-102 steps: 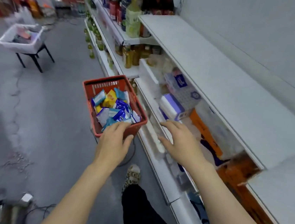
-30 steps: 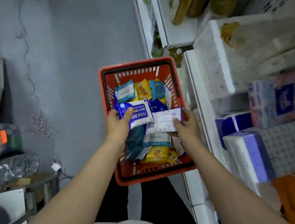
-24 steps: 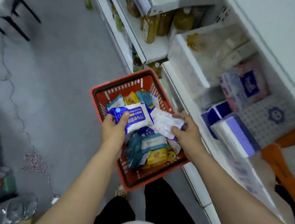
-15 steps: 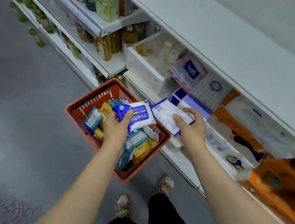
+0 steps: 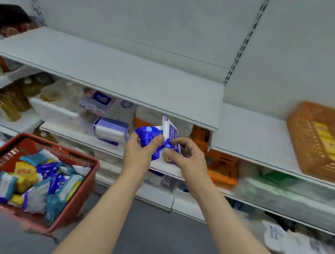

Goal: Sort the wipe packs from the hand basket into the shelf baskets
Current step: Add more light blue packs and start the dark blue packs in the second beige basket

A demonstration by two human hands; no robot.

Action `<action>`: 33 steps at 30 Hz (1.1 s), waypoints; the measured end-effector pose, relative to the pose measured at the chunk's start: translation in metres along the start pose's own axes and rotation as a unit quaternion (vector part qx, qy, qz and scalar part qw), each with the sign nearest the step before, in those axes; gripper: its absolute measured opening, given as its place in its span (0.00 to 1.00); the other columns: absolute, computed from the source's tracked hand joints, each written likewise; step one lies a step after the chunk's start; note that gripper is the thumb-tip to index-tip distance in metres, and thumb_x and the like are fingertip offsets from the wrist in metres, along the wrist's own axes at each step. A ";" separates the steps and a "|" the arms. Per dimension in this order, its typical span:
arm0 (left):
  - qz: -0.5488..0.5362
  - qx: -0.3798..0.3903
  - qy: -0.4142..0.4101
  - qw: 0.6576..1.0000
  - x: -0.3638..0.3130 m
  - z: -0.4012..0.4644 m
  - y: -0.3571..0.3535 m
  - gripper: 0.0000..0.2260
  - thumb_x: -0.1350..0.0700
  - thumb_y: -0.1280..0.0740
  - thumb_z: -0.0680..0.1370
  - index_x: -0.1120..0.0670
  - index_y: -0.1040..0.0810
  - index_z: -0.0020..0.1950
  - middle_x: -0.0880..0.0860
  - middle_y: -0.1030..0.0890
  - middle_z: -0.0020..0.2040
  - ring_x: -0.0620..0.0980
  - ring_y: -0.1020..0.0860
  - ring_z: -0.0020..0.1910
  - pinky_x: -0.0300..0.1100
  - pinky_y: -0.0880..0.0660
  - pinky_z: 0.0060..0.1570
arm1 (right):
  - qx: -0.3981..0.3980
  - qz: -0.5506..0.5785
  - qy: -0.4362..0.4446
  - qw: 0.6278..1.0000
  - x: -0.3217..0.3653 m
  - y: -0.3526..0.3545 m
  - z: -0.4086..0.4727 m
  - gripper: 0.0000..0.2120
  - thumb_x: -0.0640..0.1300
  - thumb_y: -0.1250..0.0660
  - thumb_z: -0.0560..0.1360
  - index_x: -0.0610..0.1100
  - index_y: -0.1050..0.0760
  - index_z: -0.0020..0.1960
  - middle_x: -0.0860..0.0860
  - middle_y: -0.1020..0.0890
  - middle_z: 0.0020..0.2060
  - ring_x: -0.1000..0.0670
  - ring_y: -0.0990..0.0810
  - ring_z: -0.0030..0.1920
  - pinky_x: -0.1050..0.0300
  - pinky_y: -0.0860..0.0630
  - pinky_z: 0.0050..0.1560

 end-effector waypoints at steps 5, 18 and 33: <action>-0.022 0.084 0.019 0.996 0.018 -0.075 -0.154 0.14 0.53 0.26 0.74 0.54 0.22 0.58 0.53 0.15 0.50 0.52 0.17 0.49 0.45 0.20 0.46 | -0.116 0.010 0.015 0.993 0.014 0.178 -0.038 0.11 0.48 0.28 0.75 0.40 0.17 0.45 0.48 0.15 0.43 0.57 0.20 0.43 0.66 0.25 0.46; -0.034 0.248 0.034 0.967 0.018 -0.160 -0.432 0.14 0.56 0.23 0.71 0.54 0.21 0.55 0.52 0.14 0.47 0.52 0.15 0.46 0.45 0.19 0.41 | -0.270 0.113 0.001 0.956 0.040 0.474 -0.081 0.23 0.36 0.24 0.71 0.44 0.29 0.61 0.43 0.16 0.51 0.46 0.15 0.46 0.55 0.20 0.41; -0.105 0.335 0.060 0.934 0.015 -0.129 -0.724 0.13 0.64 0.24 0.70 0.55 0.20 0.52 0.50 0.14 0.43 0.47 0.16 0.39 0.37 0.22 0.35 | -0.423 0.106 0.072 0.897 0.122 0.746 -0.032 0.13 0.42 0.25 0.73 0.47 0.24 0.54 0.45 0.13 0.44 0.44 0.14 0.42 0.49 0.16 0.41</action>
Point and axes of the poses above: each hand's wrist, its own z-axis towards the middle knuckle, its own y-axis out of the back of the hand, x = y × z, the point moved 9 cm from there along z, towards the middle knuckle
